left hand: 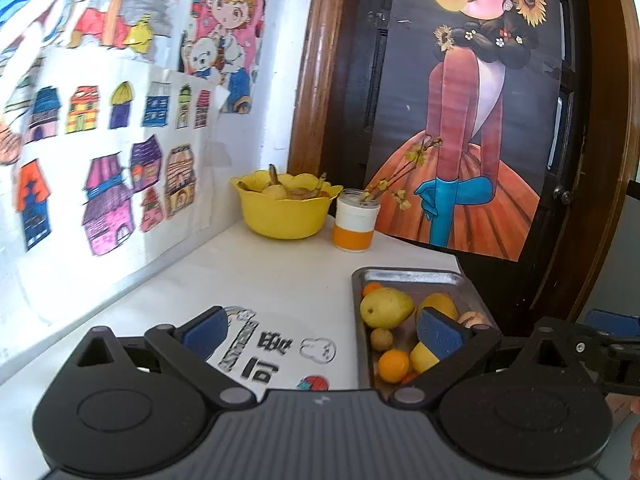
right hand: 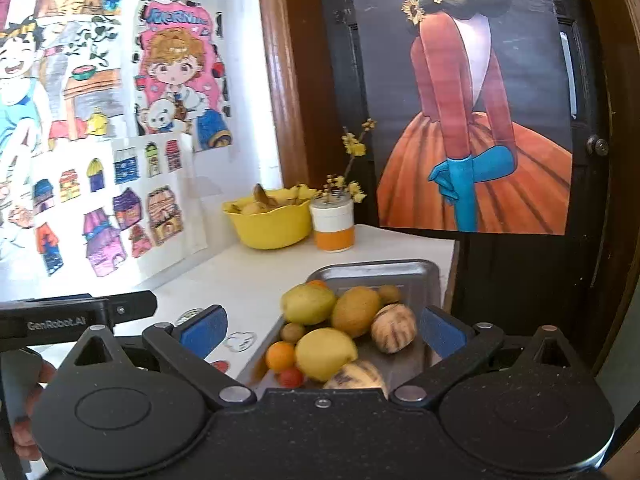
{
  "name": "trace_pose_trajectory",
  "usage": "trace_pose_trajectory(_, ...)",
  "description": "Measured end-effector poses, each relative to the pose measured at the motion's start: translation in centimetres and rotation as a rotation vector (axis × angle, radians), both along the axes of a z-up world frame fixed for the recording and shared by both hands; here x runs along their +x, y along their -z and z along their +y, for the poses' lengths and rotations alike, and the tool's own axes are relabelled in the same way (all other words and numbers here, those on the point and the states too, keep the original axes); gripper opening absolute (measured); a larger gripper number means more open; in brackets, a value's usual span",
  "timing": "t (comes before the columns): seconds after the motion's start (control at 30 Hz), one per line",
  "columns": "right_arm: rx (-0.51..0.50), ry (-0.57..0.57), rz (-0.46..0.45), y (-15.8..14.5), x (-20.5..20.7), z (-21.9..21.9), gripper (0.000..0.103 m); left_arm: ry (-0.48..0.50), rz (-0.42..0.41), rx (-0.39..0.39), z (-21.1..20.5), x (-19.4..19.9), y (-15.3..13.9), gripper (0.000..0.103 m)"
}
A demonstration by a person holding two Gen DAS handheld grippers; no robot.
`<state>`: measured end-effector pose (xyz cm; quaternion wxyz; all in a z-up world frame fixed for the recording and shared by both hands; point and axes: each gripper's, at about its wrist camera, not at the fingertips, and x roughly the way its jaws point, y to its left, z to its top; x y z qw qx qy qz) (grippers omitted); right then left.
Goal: Organize fruits
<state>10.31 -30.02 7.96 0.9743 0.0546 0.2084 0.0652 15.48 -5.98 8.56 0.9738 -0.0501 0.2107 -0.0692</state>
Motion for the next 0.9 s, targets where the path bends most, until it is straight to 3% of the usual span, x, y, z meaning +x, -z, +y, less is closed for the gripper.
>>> trace_pose_trajectory(0.33, -0.002, 0.001, -0.032, 1.1, -3.3, 2.6, 0.102, -0.056, -0.011, 0.003, 2.4, -3.3, 1.2, 0.103)
trace_pose_trajectory(0.57, 0.053, 0.069, -0.052, 2.9, -4.9, 3.6, 0.102, -0.075, -0.023, 0.026, 3.6, -5.1, 2.6, 0.103)
trace_pose_trajectory(0.9, 0.047, 0.091, -0.054, 6.6, -6.8, 6.0, 0.102, -0.037, -0.006, 0.022, 5.6, -7.0, 5.7, 0.103)
